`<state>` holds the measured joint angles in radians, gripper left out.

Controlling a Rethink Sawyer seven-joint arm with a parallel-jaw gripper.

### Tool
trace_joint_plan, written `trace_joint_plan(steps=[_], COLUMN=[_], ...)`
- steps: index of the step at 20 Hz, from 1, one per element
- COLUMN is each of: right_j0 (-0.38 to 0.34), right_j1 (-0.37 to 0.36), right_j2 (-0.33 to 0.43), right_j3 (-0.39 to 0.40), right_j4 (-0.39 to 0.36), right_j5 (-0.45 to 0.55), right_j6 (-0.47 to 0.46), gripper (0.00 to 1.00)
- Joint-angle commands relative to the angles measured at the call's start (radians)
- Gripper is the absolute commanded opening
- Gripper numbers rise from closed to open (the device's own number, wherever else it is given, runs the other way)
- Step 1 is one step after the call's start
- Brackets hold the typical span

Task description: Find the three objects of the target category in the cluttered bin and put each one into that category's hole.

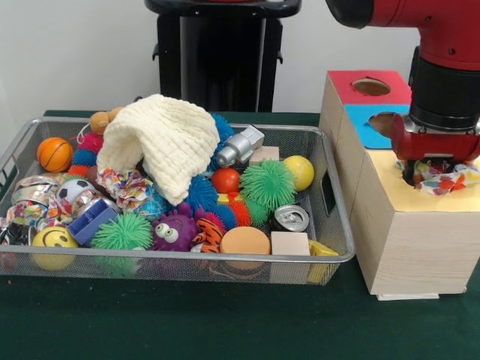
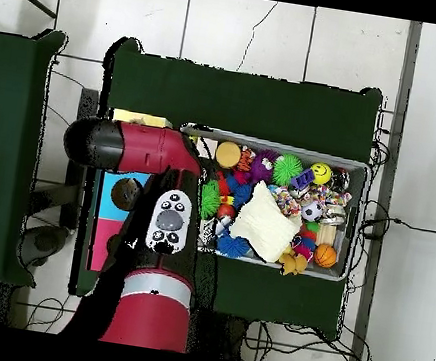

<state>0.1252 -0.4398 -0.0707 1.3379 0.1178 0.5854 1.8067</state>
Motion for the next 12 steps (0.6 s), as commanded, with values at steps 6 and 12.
trace_joint_plan(steps=[6, 12], right_j0=[-0.035, -0.024], right_j1=[0.276, 0.474], right_j2=[-0.001, -0.044], right_j3=[0.032, -0.101], right_j4=[0.009, 0.034], right_j5=[-0.129, -0.364], right_j6=[0.219, 0.286], gripper=[1.0, 1.0])
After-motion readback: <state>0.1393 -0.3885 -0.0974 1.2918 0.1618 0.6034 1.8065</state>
